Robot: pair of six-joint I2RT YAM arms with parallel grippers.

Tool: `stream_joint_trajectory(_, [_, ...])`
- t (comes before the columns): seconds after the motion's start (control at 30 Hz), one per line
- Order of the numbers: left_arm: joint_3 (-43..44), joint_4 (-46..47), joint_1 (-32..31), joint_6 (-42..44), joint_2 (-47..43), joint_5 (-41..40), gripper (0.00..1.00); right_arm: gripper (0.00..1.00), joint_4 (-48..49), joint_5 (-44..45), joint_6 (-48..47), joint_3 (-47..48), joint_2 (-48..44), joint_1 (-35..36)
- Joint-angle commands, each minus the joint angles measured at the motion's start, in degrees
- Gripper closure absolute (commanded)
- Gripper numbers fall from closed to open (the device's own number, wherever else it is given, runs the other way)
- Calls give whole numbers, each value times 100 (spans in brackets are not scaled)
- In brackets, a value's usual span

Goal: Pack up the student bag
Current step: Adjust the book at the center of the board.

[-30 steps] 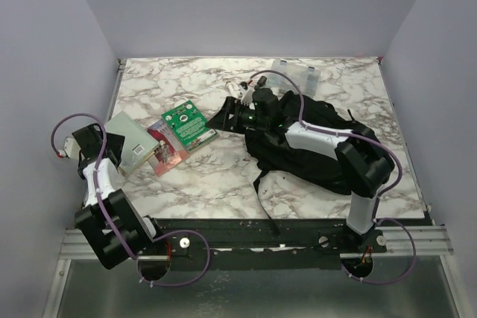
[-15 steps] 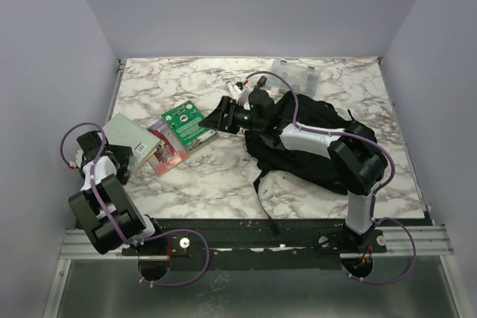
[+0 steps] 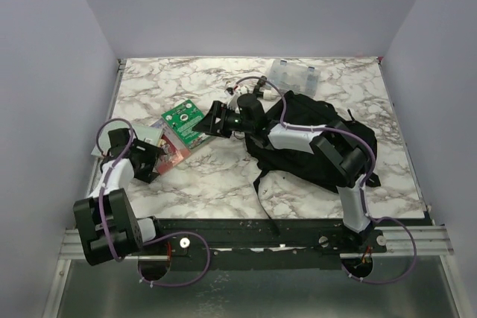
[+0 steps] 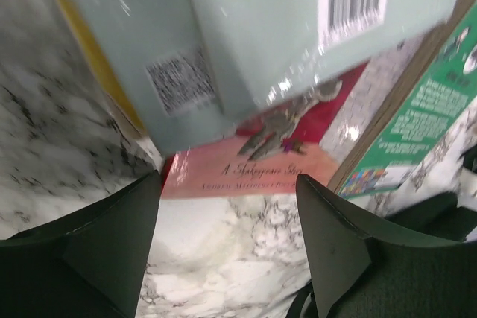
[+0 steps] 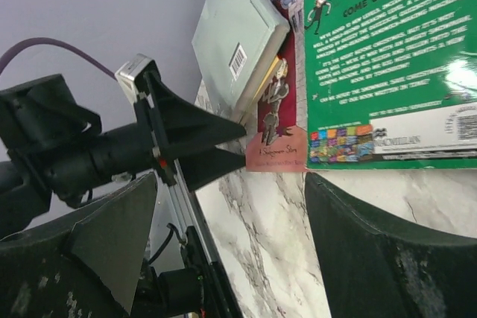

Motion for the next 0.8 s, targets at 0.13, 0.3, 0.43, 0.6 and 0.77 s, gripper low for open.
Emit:
stream_joint_trajectory(0.13, [215,-457,-404,861,-1452,-352,17,17,-65,-109,-32,439,438,156])
stream_joint_trajectory(0.3, [828,-327,-411,1387,-1730,-1142,3,17,2,-101,10,320,386,192])
stream_joint_trajectory(0.43, [1019,776,-403,1369,-1363,-1255,2,17,63,-118,31,125,229,200])
stream_joint_trajectory(0.6, [1860,1487,-394,1142,-116,-1821,2,17,-30,-40,-107,-326,-238,192])
stream_joint_trajectory(0.77, [3463,1479,-408,1394,1809,-2088,3,17,-443,98,-428,-635,-717,192])
